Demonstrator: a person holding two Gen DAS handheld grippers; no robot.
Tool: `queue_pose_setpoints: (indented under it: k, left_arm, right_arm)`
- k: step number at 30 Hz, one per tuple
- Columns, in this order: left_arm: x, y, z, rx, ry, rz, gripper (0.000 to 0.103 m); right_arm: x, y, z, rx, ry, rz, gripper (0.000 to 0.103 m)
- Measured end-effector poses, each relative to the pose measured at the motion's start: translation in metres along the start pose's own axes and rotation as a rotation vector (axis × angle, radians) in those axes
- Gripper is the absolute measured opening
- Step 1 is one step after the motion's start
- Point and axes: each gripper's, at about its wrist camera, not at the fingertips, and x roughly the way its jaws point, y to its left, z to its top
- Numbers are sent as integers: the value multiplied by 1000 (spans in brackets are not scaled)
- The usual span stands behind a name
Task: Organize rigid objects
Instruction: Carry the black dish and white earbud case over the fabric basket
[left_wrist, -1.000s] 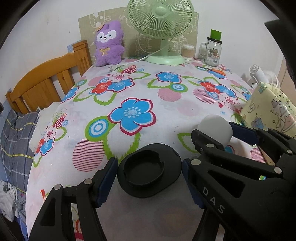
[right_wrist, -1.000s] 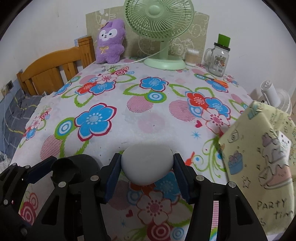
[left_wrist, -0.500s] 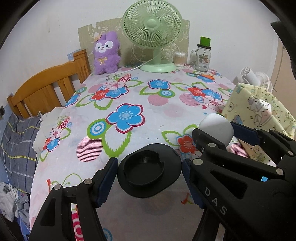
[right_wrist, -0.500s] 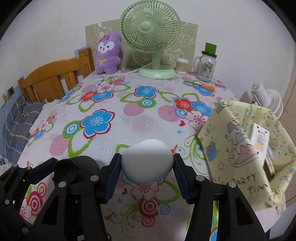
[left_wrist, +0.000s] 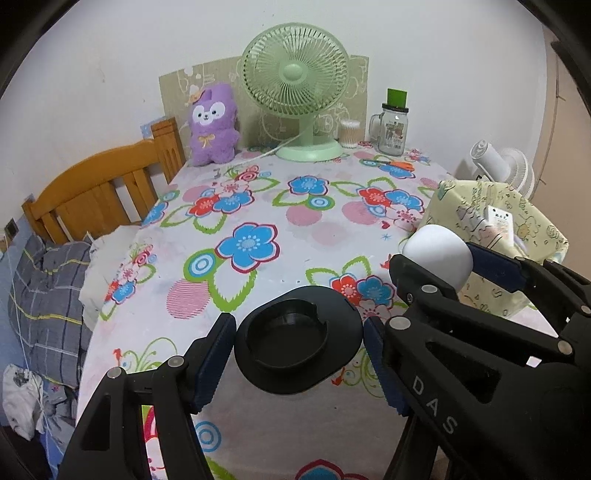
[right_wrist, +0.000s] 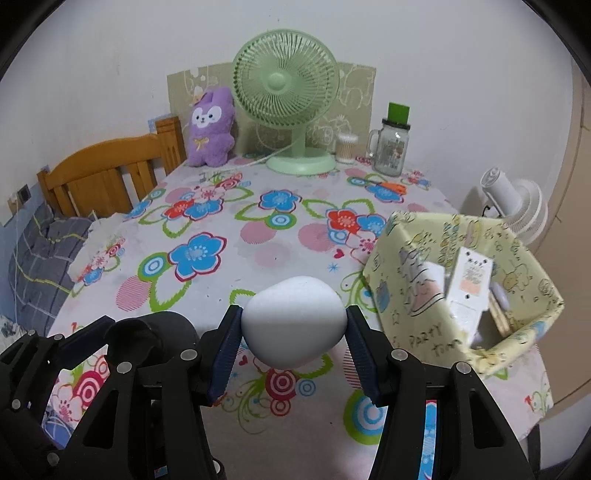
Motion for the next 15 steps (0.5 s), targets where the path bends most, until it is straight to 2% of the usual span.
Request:
queue_pose_setpoints:
  k: [15]
  left_arm:
    - [-34,-9,9,11,-45,5,73]
  right_arm:
    - [-40,-7,8,-5,-42,17,59]
